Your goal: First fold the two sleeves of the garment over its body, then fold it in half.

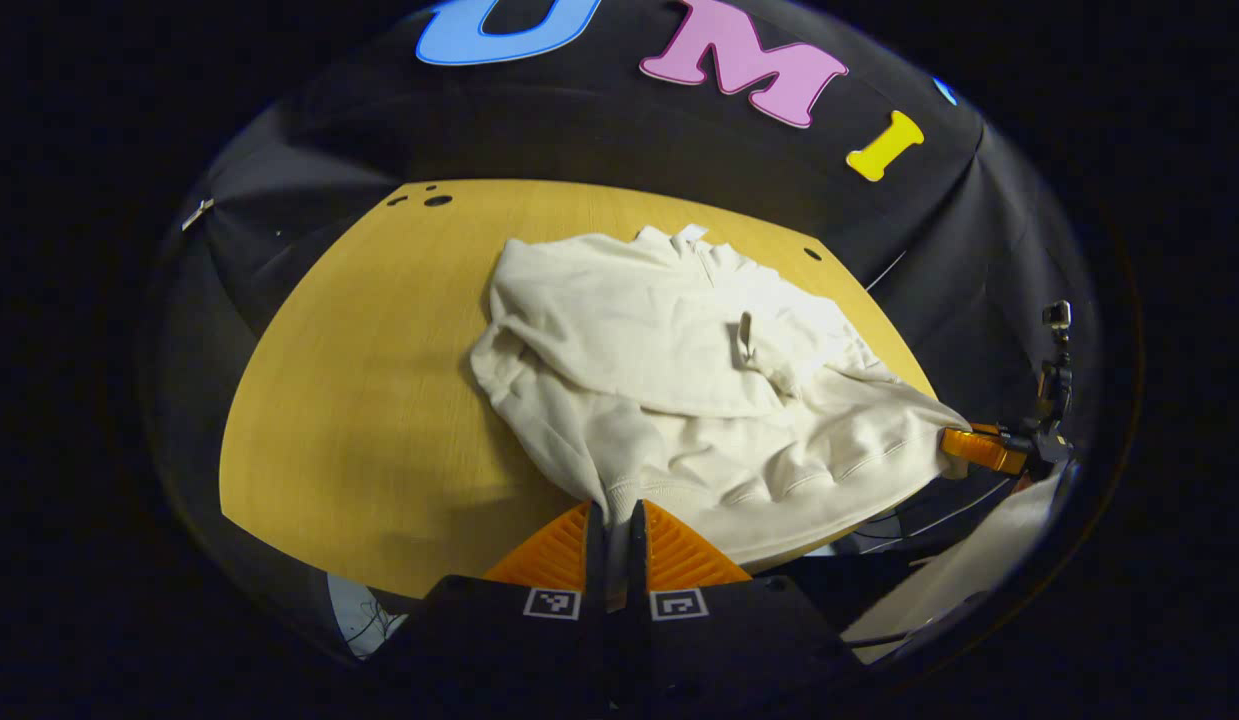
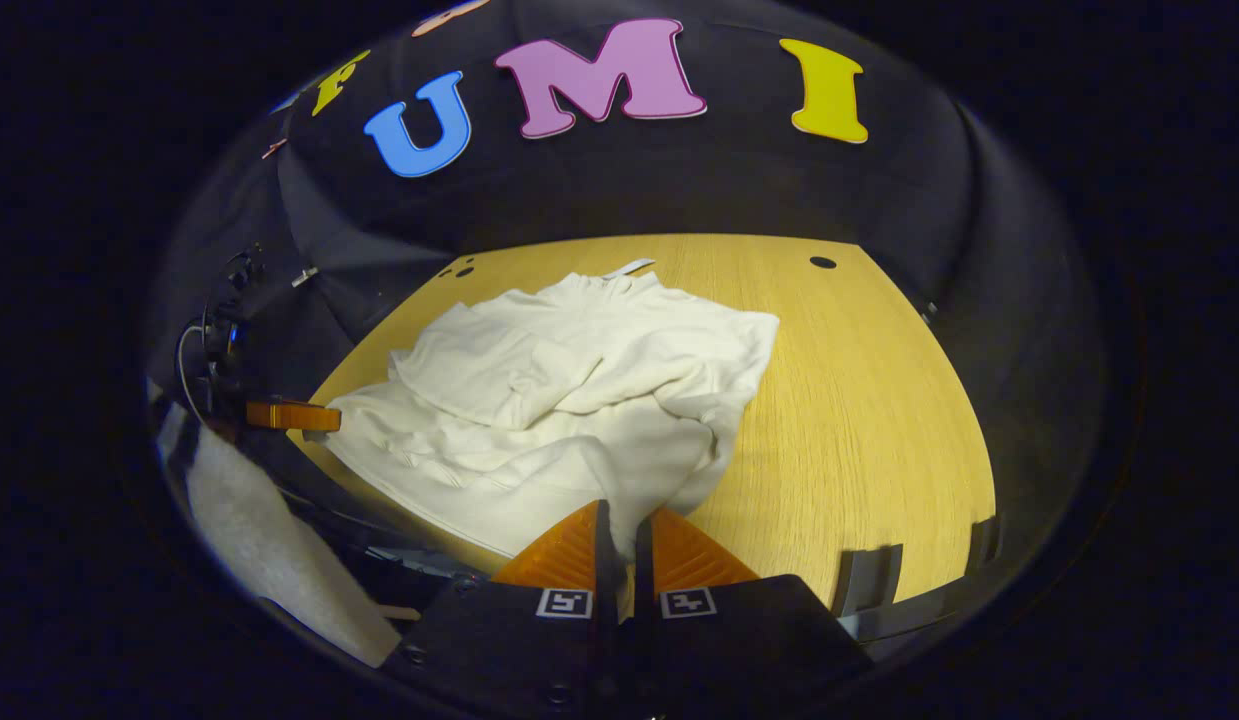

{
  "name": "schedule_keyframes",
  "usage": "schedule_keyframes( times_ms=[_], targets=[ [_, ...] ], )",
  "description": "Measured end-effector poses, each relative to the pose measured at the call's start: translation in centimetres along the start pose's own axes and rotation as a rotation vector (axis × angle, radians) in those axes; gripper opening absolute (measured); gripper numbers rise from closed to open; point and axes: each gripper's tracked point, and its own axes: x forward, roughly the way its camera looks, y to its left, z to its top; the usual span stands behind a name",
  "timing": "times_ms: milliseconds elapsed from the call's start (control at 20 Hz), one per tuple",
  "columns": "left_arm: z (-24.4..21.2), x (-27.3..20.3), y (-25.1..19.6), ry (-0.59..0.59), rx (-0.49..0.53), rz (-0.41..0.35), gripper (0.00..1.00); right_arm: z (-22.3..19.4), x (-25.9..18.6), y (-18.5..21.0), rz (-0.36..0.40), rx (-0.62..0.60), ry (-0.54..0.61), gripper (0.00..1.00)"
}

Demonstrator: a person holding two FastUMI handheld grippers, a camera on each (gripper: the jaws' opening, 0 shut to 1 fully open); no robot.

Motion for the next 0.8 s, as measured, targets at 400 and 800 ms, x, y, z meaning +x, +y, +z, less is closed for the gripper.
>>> schedule_keyframes(
  times_ms=[400,800],
  targets=[
    [9.6,0.9,-0.6,-0.151,-0.017,0.016,0.11,10.0,2.5,-1.5,-0.062,0.069,-0.190,0.10],
    [19.1,4.3,-0.2,-0.273,0.022,0.022,0.11,16.7,7.2,-3.4,-0.120,0.131,-0.288,0.10]
  ],
)
